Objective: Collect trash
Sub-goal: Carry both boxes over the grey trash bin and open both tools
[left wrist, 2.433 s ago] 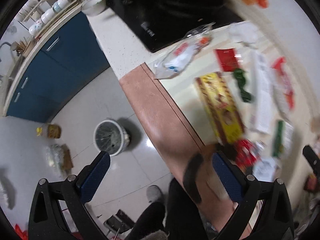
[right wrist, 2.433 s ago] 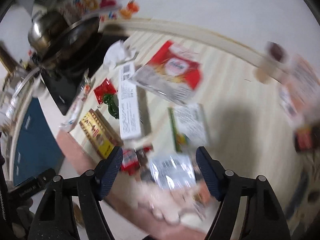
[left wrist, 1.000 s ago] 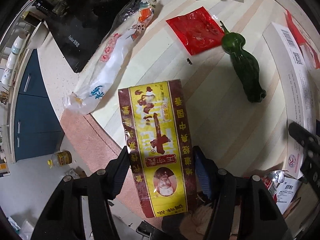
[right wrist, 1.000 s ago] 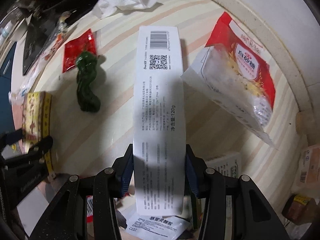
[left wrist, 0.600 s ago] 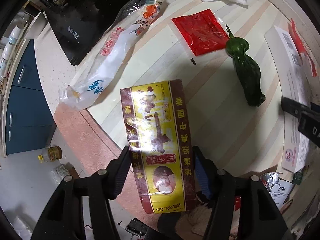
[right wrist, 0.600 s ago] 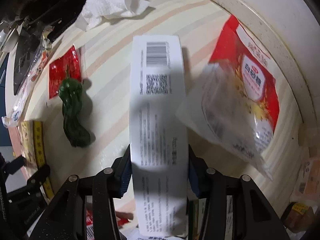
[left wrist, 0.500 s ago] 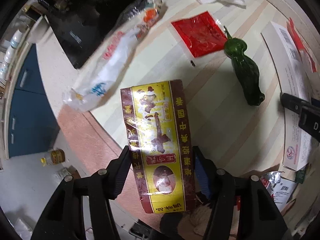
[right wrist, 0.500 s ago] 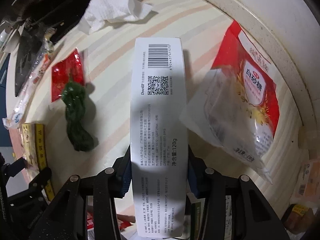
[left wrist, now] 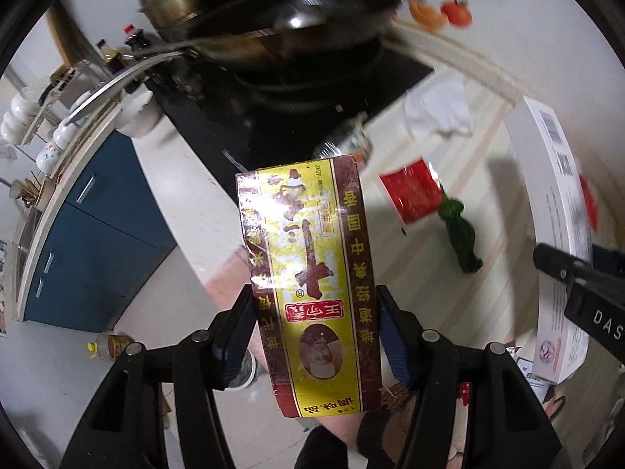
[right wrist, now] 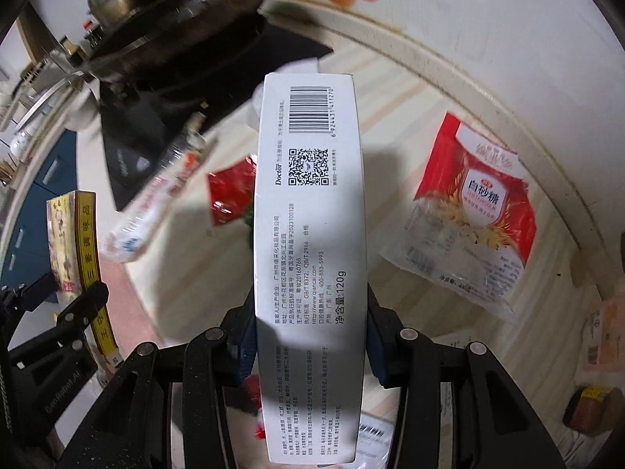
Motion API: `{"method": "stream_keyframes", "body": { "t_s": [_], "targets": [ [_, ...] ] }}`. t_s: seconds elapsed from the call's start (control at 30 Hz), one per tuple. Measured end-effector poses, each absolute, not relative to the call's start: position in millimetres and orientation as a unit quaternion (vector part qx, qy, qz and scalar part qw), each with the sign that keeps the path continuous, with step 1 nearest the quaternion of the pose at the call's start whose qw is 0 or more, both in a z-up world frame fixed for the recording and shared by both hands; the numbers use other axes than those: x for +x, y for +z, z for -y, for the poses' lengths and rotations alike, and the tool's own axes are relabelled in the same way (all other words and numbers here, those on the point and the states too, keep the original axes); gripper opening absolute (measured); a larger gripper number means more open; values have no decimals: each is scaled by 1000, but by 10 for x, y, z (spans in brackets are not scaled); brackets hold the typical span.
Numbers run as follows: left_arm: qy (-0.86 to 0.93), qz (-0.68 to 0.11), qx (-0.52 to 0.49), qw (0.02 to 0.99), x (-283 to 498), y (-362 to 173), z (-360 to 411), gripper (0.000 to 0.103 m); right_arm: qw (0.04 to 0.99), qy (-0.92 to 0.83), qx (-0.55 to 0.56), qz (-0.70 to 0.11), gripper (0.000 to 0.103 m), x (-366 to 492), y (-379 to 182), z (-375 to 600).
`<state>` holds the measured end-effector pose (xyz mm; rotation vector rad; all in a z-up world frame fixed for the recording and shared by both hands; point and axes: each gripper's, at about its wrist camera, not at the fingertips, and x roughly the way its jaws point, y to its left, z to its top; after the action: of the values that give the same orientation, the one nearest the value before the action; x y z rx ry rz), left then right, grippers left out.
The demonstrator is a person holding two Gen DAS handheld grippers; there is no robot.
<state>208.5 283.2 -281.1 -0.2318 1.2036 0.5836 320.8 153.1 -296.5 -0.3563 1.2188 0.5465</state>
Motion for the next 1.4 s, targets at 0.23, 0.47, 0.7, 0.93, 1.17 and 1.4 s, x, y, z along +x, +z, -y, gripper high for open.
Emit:
{"method": "stream_keyframes", "body": {
  "t_s": [0.23,0.47,0.7,0.93,1.17,1.4],
  "targets": [
    [281,-519,-116,799,1728,-2377,-2781,56,794,263,-145,-529,48,2821,-2526,-1703],
    [322,-498,-160,789,743,-2365,-3371,56,782,325,-144,-512,48,2005,-2376,-2327],
    [388,-502,-264,726,-570,-2942,-4317,56,711,407,-197,-539,48,875,-2994,-3321],
    [438,-540,-382,608,-1743,-4732,-5234,56,595,448,-294,-599,48,-274,-4892,-4284],
    [404,-576,-477,528,-2126,-6978,-5775,56,470,430,-337,-693,48,-798,-7432,-4898],
    [370,-588,-521,496,-2159,-8103,-6037,81,370,399,-389,-743,50,-1068,-9089,-5356]
  ]
}}
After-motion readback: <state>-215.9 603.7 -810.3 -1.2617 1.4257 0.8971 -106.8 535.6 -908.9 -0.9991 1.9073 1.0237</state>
